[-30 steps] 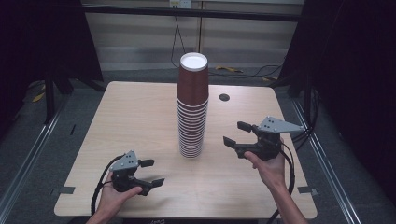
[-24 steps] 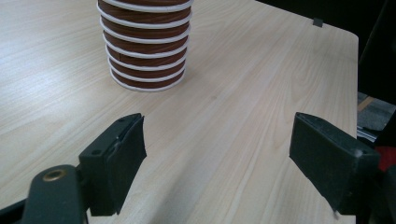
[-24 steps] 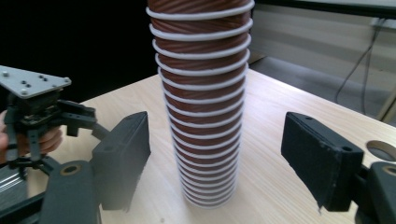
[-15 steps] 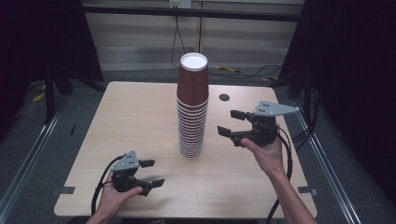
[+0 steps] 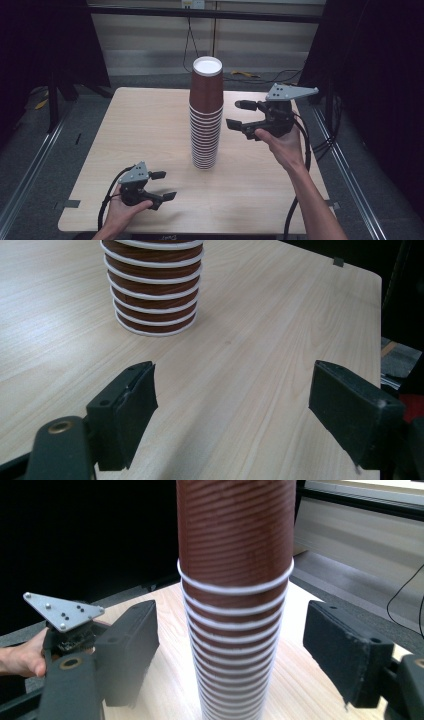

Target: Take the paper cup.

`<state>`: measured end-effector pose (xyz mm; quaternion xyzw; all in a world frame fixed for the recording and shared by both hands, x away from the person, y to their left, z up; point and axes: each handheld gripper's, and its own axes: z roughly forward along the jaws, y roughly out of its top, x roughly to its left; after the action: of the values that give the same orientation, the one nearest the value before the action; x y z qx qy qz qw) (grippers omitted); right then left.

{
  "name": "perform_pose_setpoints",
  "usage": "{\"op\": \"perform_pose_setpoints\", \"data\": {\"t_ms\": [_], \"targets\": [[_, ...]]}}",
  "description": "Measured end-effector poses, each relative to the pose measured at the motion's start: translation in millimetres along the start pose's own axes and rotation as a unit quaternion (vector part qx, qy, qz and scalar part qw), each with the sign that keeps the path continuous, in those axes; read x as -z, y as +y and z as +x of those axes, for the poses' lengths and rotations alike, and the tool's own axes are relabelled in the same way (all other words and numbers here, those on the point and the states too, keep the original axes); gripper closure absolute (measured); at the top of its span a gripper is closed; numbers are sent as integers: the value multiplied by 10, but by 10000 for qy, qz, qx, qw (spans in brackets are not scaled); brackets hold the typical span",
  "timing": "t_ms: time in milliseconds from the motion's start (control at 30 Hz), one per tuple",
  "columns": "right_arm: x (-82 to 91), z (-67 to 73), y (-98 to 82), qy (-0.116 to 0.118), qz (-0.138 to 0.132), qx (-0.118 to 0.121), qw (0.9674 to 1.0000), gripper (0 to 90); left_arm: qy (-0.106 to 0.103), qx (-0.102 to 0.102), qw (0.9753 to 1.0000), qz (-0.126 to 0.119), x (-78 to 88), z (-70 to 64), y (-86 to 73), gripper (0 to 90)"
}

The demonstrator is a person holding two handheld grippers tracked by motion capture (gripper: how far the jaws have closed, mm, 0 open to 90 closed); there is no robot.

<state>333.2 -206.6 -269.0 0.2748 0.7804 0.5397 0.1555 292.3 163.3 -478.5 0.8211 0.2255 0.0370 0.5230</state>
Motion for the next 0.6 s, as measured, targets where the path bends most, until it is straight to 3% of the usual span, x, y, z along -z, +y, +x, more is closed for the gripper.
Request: {"op": "perform_pose_setpoints", "data": {"t_ms": [100, 600], "targets": [[-17, -6, 45, 163, -9, 34, 9999, 235, -15, -32, 10000, 9, -9, -4, -1, 189], [-97, -64, 350, 87, 167, 96, 9998, 206, 39, -92, 9999, 58, -20, -13, 1, 189]]}}
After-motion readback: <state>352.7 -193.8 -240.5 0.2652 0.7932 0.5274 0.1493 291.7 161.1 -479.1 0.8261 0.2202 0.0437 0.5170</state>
